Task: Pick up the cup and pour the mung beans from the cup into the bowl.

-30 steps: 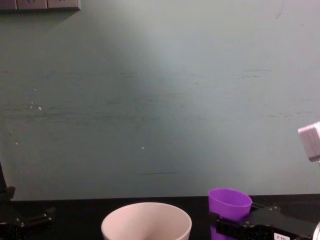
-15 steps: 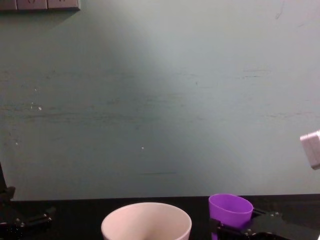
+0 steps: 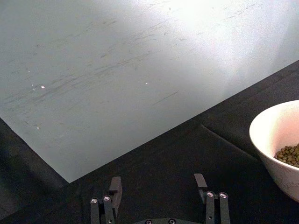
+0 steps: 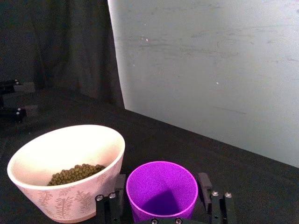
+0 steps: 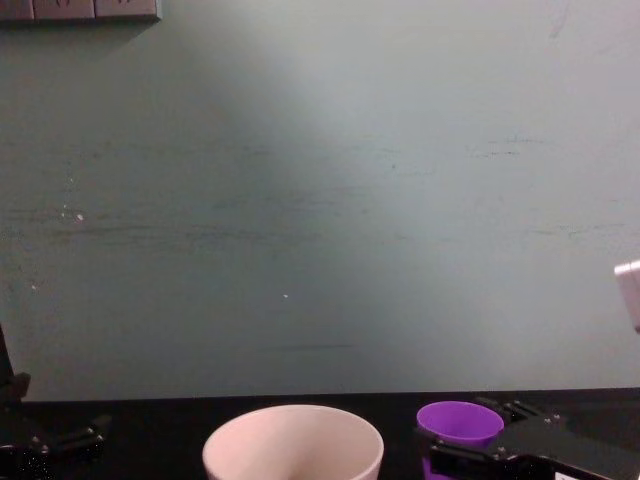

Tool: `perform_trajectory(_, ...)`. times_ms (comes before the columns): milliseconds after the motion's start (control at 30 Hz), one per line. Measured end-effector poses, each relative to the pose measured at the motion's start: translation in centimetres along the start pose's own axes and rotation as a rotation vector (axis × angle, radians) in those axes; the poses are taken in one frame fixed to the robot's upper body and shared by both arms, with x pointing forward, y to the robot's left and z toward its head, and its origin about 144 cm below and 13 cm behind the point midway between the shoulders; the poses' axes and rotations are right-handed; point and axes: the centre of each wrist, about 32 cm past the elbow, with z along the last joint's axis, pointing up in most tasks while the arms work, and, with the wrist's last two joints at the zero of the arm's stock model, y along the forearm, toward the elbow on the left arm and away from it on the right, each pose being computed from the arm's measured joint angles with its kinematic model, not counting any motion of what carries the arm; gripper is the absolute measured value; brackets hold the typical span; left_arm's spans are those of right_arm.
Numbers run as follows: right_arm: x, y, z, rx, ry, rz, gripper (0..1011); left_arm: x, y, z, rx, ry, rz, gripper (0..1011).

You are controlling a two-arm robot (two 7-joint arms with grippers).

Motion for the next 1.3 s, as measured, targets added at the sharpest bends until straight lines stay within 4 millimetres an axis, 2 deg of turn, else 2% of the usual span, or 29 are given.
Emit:
perform_trajectory(67, 0.1, -0.1, 0.1, 0.009, 0.001, -0.001, 1002, 0.0, 0.0, 0.0, 0.000, 0.000, 0.000, 1000)
perform_trajectory(167, 0.0, -0.2, 0.4, 0.022, -0.002, 0.000, 1002, 0.0, 0.0, 0.0, 0.000, 0.000, 0.000, 1000)
perform_trajectory(533, -0.1, -0.5, 4.5, 0.115, -0.084, 0.004, 1002, 0.0, 0.0, 0.0, 0.000, 0.000, 0.000, 1000)
perform_trajectory(633, 0.4, -1.3, 5.7, 0.130, -0.105, -0.025, 1002, 0.0, 0.0, 0.0, 0.000, 0.000, 0.000, 1000)
perform_trajectory(767, 1.2, -2.7, 6.3, 0.137, -0.113, -0.078, 1002, 0.0, 0.0, 0.0, 0.000, 0.000, 0.000, 1000)
perform_trajectory(933, 2.0, -4.8, 6.2, 0.103, -0.106, -0.203, 1002, 0.0, 0.0, 0.0, 0.000, 0.000, 0.000, 1000)
perform_trajectory(1033, 2.2, -5.4, 5.9, 0.077, -0.105, -0.243, 1002, 0.0, 0.0, 0.0, 0.000, 0.000, 0.000, 1000)
perform_trajectory(1233, 2.5, -5.9, 4.0, 0.016, -0.086, -0.281, 1002, 0.0, 0.0, 0.0, 0.000, 0.000, 0.000, 1000)
perform_trajectory(1300, 2.5, -5.8, 2.8, -0.014, -0.066, -0.289, 1003, 0.0, 0.0, 0.0, 0.000, 0.000, 0.000, 1000)
